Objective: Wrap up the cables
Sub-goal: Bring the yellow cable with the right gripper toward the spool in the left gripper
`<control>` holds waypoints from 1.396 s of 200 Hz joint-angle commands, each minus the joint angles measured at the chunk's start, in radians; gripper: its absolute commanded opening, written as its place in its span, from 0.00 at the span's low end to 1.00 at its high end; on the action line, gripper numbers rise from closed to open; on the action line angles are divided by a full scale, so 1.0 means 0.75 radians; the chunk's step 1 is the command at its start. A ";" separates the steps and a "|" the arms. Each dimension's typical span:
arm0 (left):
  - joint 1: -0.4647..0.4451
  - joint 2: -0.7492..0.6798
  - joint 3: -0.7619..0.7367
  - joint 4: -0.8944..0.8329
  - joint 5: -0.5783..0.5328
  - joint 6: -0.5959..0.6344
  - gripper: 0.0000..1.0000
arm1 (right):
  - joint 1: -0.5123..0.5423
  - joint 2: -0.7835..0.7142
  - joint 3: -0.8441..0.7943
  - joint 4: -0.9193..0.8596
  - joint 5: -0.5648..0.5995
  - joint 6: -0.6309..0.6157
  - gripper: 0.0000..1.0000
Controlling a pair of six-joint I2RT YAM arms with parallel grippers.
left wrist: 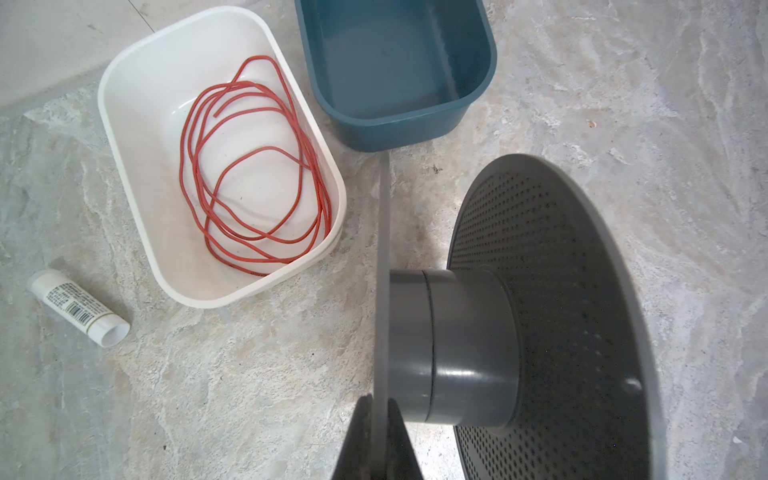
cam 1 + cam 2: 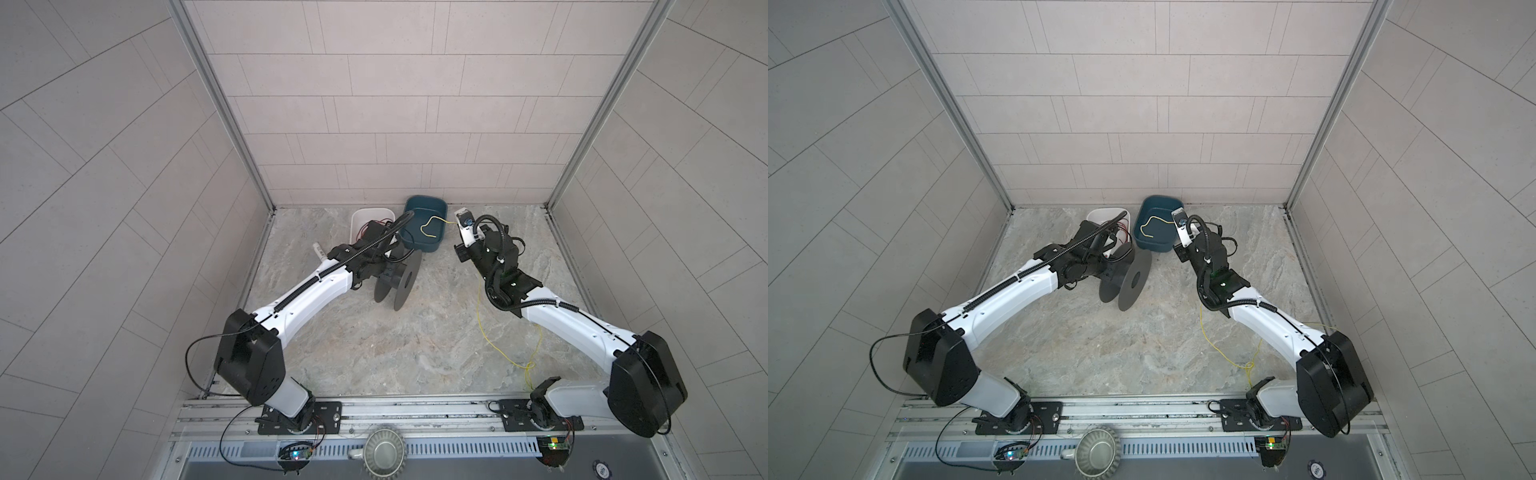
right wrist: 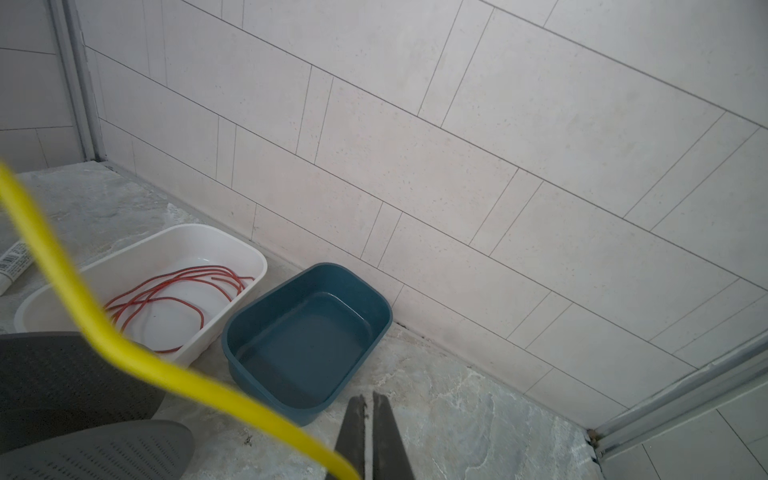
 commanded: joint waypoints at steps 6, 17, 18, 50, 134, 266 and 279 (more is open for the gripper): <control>0.001 -0.032 -0.023 0.012 -0.012 0.023 0.12 | 0.008 0.081 0.002 0.171 -0.060 -0.101 0.00; 0.003 -0.034 -0.019 0.001 -0.016 0.021 0.14 | 0.007 0.119 -0.008 0.226 -0.090 -0.126 0.00; 0.002 -0.034 -0.020 0.000 -0.016 0.021 0.15 | 0.007 0.123 -0.009 0.234 -0.090 -0.128 0.00; 0.019 -0.053 -0.020 -0.011 0.008 0.009 0.29 | 0.009 0.244 -0.055 0.439 -0.089 -0.156 0.00; 0.115 -0.204 -0.047 -0.006 0.211 -0.084 0.51 | 0.039 0.235 -0.122 0.363 -0.162 -0.132 0.00; 0.279 -0.287 -0.180 0.116 0.632 -0.225 0.68 | 0.172 0.312 -0.112 0.281 -0.080 -0.150 0.00; 0.279 -0.293 -0.203 0.168 0.649 -0.238 0.68 | 0.172 0.321 -0.110 0.277 -0.075 -0.148 0.00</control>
